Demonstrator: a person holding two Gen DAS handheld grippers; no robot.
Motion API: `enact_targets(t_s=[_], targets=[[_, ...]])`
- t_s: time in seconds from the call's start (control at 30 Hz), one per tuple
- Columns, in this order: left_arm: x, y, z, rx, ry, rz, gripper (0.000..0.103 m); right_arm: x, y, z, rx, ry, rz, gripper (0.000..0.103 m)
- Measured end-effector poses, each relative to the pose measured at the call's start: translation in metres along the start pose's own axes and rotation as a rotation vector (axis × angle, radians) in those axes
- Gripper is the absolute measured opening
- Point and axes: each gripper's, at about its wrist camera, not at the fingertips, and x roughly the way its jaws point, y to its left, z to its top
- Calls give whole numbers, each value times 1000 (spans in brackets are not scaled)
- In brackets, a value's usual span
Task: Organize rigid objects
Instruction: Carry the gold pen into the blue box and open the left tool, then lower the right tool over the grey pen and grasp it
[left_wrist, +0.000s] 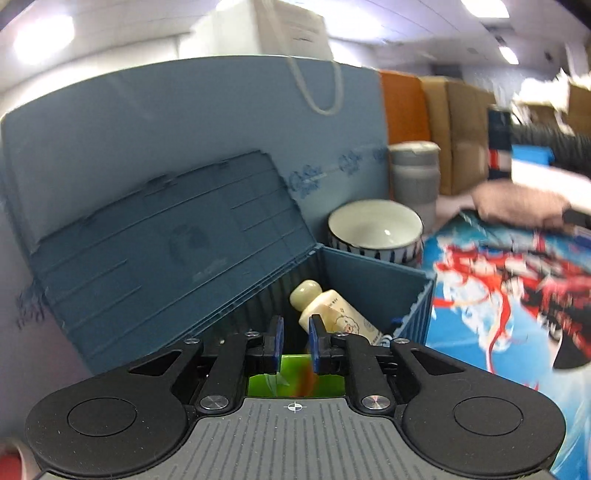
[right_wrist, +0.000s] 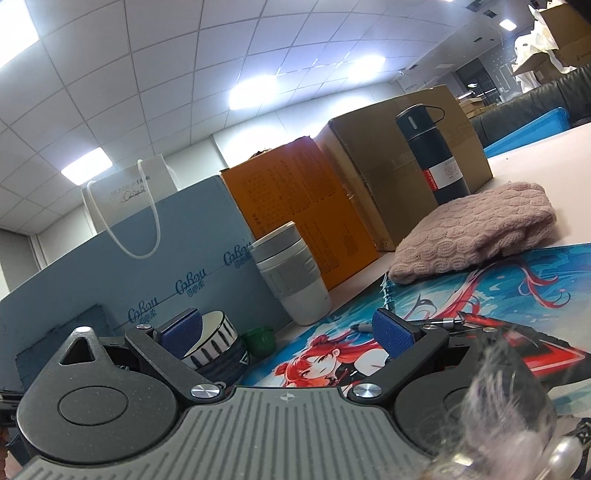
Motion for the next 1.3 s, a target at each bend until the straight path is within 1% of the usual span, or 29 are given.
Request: enact_targets(t_s=[0.03,0.13,0.2,0.23,0.27,0.3,0.33,0.37,0.43,0.57,0.63,0.67,0.7,0.77,0.87,0.93,1.13,1.3], targets=[[-3,2,-1,-32,-15,9,16,0,2,-1,-7,3,2,99],[-17,8,-5,-133,-53,40,23,-1,5,-3,-30,16,-1,99],[-29,12,-3,-205,-87,32,28,-1,7,-4,-37,22,-6,99],[-36,15,-2,-248,-106,21,38,-2,8,-4,-41,25,-8,99],[-42,17,-1,-289,-122,10,52,-2,9,-4,-48,29,-11,99],[-49,18,0,-334,-140,-5,60,-2,10,-4,-56,34,-11,99],[-53,19,1,-377,-156,-22,72,-1,11,-3,-66,40,-10,99],[-57,19,2,-413,-161,-36,77,-1,13,-1,-79,48,-9,99],[-64,17,3,-468,-155,-72,78,2,15,4,-111,65,-9,99],[-68,6,3,-554,-127,-178,90,7,13,18,-169,98,-30,102],[-67,-4,3,-514,-114,-238,90,11,10,26,-200,119,-53,102],[-67,-8,2,-474,-111,-257,92,13,9,29,-222,130,-64,102],[-67,-11,0,-446,-106,-260,93,16,7,32,-249,146,-75,102],[-65,-12,-2,-430,-89,-239,94,26,3,37,-317,195,-93,102],[-62,-10,-4,-439,-73,-230,95,39,-1,41,-410,238,-129,102],[-62,-9,-5,-442,-66,-216,95,48,-5,43,-445,256,-134,102],[-60,-6,-7,-436,-62,-200,95,82,-22,54,-475,330,-174,102],[-54,-3,-10,-441,-41,-187,96,107,-43,58,-413,399,-178,102]])
